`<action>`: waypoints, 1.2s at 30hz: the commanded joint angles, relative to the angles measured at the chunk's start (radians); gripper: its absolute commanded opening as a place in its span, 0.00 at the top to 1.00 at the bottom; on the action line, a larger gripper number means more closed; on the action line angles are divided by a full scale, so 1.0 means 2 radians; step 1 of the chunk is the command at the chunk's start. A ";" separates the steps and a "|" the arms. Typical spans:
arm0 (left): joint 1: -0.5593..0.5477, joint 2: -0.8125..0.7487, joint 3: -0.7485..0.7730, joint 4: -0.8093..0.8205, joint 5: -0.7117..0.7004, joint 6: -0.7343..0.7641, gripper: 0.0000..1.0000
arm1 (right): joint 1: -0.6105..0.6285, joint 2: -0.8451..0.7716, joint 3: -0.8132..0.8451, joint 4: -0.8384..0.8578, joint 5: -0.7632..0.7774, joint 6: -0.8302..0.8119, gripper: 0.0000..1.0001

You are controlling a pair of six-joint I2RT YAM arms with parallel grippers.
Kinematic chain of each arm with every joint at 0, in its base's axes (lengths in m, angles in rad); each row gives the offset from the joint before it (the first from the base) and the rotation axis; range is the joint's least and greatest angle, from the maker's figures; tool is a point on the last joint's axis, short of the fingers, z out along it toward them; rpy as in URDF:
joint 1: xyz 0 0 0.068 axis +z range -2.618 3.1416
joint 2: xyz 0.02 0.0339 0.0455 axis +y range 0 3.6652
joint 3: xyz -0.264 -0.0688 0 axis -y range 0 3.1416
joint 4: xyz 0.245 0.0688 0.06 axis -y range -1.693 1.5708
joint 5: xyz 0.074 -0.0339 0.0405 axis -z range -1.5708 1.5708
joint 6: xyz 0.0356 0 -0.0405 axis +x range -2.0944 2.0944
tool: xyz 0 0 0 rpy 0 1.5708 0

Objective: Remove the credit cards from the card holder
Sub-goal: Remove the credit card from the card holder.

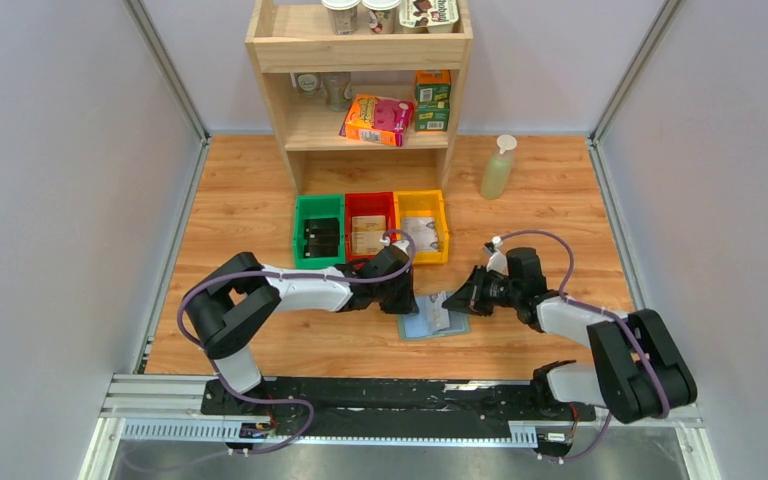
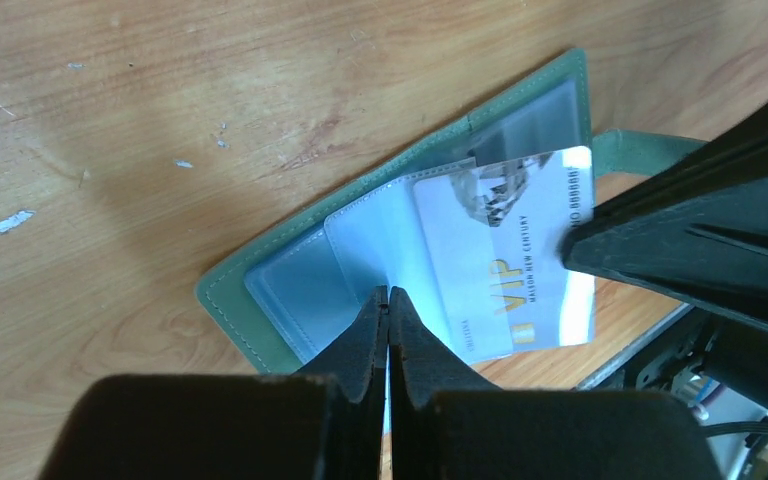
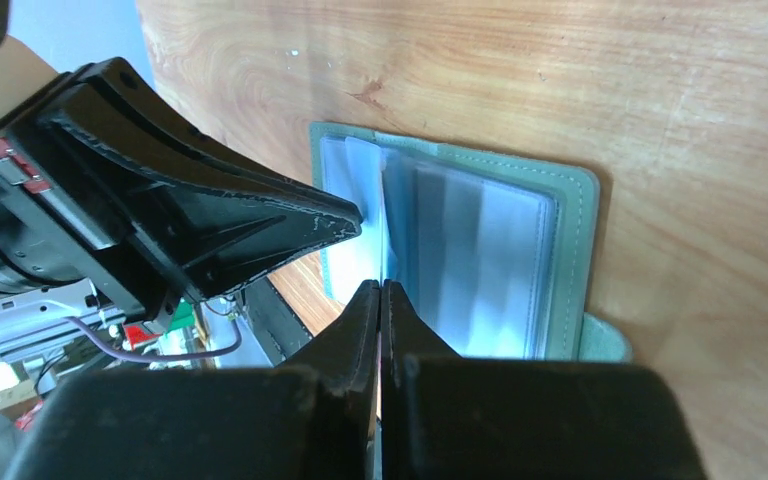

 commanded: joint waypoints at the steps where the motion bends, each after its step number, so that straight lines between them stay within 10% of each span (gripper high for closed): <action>1: 0.002 0.014 -0.007 -0.008 0.008 -0.014 1.00 | -0.003 -0.069 0.036 -0.115 0.068 -0.038 1.00; 11: 0.007 -0.057 -0.036 0.047 -0.002 0.003 0.99 | -0.003 -0.253 0.065 -0.239 0.147 -0.001 1.00; 21: 0.008 -0.255 -0.158 0.216 -0.060 -0.015 0.38 | 0.000 -0.415 -0.002 -0.122 0.157 0.165 1.00; 36: -0.017 -0.215 -0.191 0.443 -0.038 -0.104 0.36 | 0.088 -0.479 -0.060 -0.018 0.256 0.254 1.00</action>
